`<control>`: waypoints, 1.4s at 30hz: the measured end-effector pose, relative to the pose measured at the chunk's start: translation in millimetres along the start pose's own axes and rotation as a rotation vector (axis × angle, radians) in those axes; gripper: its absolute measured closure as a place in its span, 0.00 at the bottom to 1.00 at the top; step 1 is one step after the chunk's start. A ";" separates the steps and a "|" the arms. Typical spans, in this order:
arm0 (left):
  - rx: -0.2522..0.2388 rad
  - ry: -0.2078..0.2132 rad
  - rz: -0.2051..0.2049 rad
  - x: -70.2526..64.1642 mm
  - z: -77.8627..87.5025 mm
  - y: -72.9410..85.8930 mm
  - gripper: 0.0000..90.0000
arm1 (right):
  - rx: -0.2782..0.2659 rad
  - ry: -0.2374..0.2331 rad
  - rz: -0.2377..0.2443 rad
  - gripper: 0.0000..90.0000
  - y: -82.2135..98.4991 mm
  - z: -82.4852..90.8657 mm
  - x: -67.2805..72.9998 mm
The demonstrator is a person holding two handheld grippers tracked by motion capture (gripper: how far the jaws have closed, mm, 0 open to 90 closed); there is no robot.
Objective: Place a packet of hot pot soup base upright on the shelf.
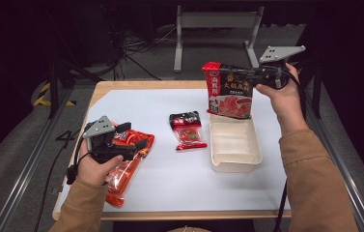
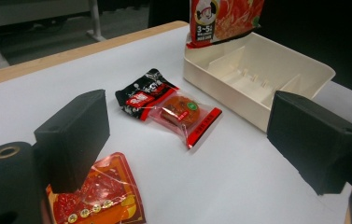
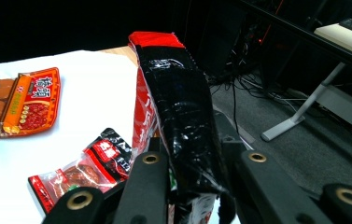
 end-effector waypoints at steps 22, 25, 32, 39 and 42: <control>0.007 -0.008 0.024 4.5 -0.9 4.0 0.14 | -0.002 -0.015 -0.028 0.87 33.3 -17.1 -7.6; 0.010 -0.007 0.020 4.9 -1.3 4.2 0.14 | 0.000 -0.014 -0.029 0.86 35.1 -17.0 -7.6; 0.009 -0.005 0.026 5.2 -1.5 4.7 0.14 | 0.017 -0.026 -0.029 0.85 43.0 -21.3 -4.4; 0.012 -0.005 0.027 6.5 -0.9 5.4 0.13 | 0.028 -0.043 -0.039 0.83 49.5 -24.9 -2.8; 0.012 -0.005 0.028 6.8 -0.8 5.6 0.13 | 0.071 -0.049 -0.029 0.83 55.5 -29.0 -0.8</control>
Point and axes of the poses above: each handheld gripper's, and its own axes: z roughly backward along the jaws, y roughly out of its underside, x roughly to its left, the point moved 2 cm from there along -z, roughly forward along the jaws, and after that the axes turned 11 degrees about y, right-handed, at the moved point
